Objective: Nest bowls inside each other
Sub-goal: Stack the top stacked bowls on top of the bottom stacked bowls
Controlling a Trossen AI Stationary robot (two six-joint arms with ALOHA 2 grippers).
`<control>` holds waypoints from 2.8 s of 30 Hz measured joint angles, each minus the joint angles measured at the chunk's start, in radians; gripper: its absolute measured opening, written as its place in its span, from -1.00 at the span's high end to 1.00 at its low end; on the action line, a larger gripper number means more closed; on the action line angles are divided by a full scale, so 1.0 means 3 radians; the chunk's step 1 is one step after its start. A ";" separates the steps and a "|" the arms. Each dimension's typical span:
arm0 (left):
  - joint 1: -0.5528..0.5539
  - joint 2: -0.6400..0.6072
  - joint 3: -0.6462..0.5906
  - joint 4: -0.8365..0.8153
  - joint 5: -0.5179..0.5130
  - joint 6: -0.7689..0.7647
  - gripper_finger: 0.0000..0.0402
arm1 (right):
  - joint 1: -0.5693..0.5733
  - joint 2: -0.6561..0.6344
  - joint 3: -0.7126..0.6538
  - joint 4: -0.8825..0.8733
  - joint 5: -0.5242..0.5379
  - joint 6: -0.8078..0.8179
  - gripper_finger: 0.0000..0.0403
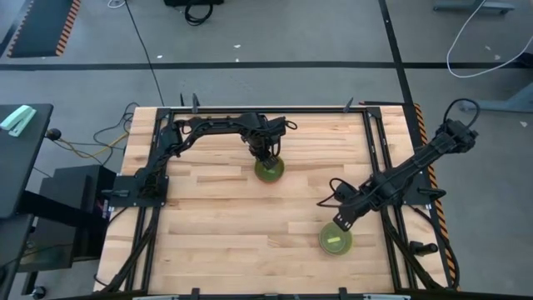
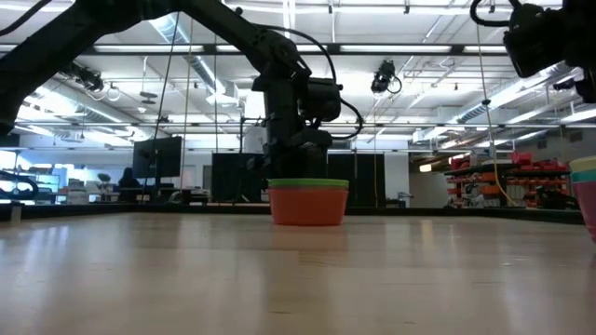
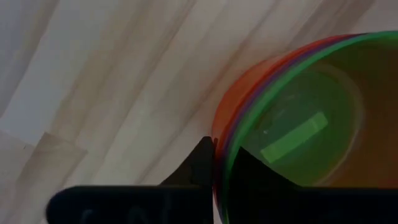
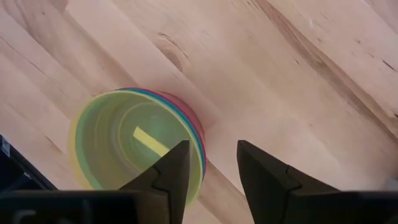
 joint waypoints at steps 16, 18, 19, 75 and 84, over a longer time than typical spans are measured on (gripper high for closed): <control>-0.0010 -0.0115 0.0209 -0.0412 -0.0007 0.0176 0.91 | 0.1333 0.0000 0.0000 0.0340 0.0330 0.1250 0.74; -0.0025 -0.0146 0.0319 -0.0498 -0.0005 0.0188 0.91 | 0.1524 0.0000 0.0000 0.0351 0.0336 0.1486 0.85; -0.0035 -0.0148 0.0388 -0.0531 -0.0004 0.0194 0.91 | 0.1610 0.0000 0.0000 0.0349 0.0347 0.1600 0.91; -0.0465 -0.0159 0.1779 -0.1953 -0.0016 0.0481 0.91 | -0.0566 0.1207 0.0000 0.1948 0.0489 -0.0779 1.00; -0.0472 -0.0159 0.1779 -0.1912 -0.0017 0.0439 0.91 | -0.0883 0.1174 0.0436 0.1741 0.0414 -0.1560 1.00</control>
